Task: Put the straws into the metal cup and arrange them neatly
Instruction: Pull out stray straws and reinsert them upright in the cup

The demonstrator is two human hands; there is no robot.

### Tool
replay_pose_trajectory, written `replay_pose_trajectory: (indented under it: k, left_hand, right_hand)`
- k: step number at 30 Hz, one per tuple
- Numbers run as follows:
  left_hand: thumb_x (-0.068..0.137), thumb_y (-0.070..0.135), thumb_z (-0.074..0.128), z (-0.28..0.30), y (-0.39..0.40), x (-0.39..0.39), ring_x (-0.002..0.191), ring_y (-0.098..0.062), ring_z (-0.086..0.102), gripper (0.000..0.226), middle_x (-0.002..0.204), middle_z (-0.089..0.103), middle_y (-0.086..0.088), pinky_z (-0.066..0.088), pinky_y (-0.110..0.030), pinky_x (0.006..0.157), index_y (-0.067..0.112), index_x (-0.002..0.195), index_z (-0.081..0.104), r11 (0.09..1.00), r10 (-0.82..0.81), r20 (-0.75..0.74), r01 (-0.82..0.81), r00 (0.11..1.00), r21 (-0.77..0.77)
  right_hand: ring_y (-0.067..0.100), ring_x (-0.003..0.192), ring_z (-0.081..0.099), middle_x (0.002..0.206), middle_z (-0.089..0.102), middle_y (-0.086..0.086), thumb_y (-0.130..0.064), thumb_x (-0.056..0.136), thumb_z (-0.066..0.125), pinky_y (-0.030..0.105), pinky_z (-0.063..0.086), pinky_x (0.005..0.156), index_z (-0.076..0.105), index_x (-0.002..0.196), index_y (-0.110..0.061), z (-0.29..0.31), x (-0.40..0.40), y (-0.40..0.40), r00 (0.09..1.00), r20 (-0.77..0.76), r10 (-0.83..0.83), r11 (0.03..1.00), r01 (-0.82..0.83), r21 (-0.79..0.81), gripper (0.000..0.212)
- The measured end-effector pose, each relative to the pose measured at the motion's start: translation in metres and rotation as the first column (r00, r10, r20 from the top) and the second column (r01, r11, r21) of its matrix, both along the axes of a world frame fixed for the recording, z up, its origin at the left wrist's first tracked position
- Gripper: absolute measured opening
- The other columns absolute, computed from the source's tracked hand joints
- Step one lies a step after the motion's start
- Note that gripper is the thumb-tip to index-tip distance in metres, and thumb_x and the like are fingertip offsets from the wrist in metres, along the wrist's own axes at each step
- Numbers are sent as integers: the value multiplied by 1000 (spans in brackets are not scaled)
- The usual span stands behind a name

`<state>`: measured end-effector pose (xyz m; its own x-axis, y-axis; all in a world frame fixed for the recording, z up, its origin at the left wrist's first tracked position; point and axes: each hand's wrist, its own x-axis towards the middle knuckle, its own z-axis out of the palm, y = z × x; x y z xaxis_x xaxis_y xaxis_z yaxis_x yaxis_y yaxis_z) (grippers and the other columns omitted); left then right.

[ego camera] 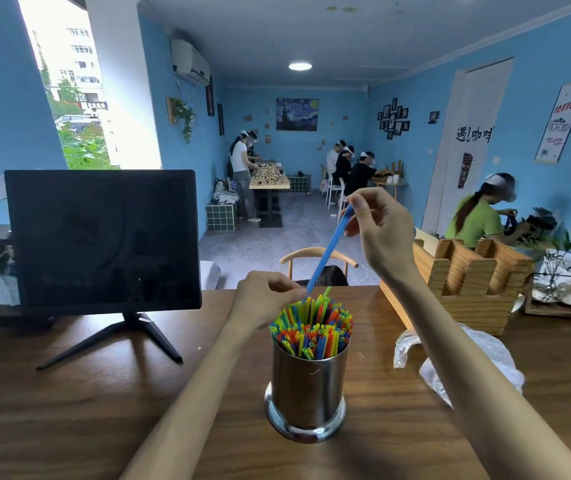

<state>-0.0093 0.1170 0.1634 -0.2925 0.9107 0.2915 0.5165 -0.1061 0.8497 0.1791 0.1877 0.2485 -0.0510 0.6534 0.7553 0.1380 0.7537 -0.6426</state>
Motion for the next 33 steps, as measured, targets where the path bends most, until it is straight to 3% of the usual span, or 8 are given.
replay_pose_trajectory:
  k: [4, 9, 15, 20, 22, 25, 28, 33]
  left_hand:
    - [80, 34, 85, -10, 5, 6, 90, -5, 69, 14, 91, 77, 9, 58, -31, 84, 29, 92, 79, 996, -74, -62, 71, 995, -55]
    - [83, 28, 83, -15, 10, 5, 91, -6, 70, 17, 96, 78, 7, 56, -27, 85, 26, 99, 80, 998, -60, -89, 57, 994, -31]
    - [84, 23, 82, -18, 11, 5, 87, -3, 69, 10, 90, 76, 8, 53, -18, 77, 26, 93, 79, 998, -68, -85, 69, 994, 5]
    - [86, 21, 81, -19, 13, 3, 90, -6, 69, 11, 92, 75, 6, 53, -14, 76, 22, 96, 79, 997, -73, -50, 74, 996, 27]
    - [87, 23, 79, -18, 12, 3, 90, -5, 68, 10, 93, 74, 7, 55, -19, 79, 24, 97, 79, 998, -66, -55, 67, 996, 16]
    - [88, 25, 78, -18, 12, 3, 91, -3, 67, 8, 92, 73, 11, 58, -25, 83, 28, 95, 77, 998, -64, -58, 64, 996, 10]
    - [89, 25, 77, -18, 11, 3, 91, -3, 67, 9, 92, 72, 12, 58, -26, 83, 27, 98, 78, 998, -67, -58, 68, 996, 10]
    - [90, 25, 76, -18, 12, 1, 95, -6, 67, 13, 99, 74, 8, 58, -26, 84, 25, 102, 78, 997, -76, -51, 75, 996, -5]
  right_hand:
    - [5, 64, 67, 82, 71, -1, -16, 102, 59, 21, 55, 61, 67, 101, -12, -30, -10, 3, 954, 284, 94, 994, -73, -85, 10]
    - [6, 80, 68, 85, 73, -9, -26, 97, 66, 37, 57, 77, 72, 96, -19, -85, -16, 11, 832, 533, 153, 987, -107, -117, 9]
    - [8, 89, 62, 93, 68, -6, -29, 85, 81, 28, 52, 76, 83, 89, -20, -88, -6, 20, 787, 591, 180, 983, -122, -138, 11]
    - [-9, 73, 58, 88, 62, -19, -38, 88, 76, 9, 42, 62, 78, 99, -21, -75, 0, 27, 877, 471, 90, 983, -2, -185, 20]
    - [-6, 73, 63, 85, 71, -13, -43, 87, 77, 12, 44, 63, 80, 94, -18, -77, 2, 33, 816, 565, 122, 964, 37, -262, 27]
    - [7, 78, 68, 80, 74, -6, -38, 89, 77, 30, 55, 70, 81, 88, -14, -86, 0, 38, 741, 646, 185, 937, 66, -343, 25]
    - [9, 80, 68, 79, 74, -6, -36, 89, 77, 24, 52, 67, 81, 87, -15, -90, -1, 40, 753, 621, 216, 920, 56, -388, 21]
    - [10, 82, 67, 80, 73, -6, -34, 90, 76, 23, 48, 66, 80, 85, -17, -85, -4, 43, 696, 674, 248, 902, 88, -422, 18]
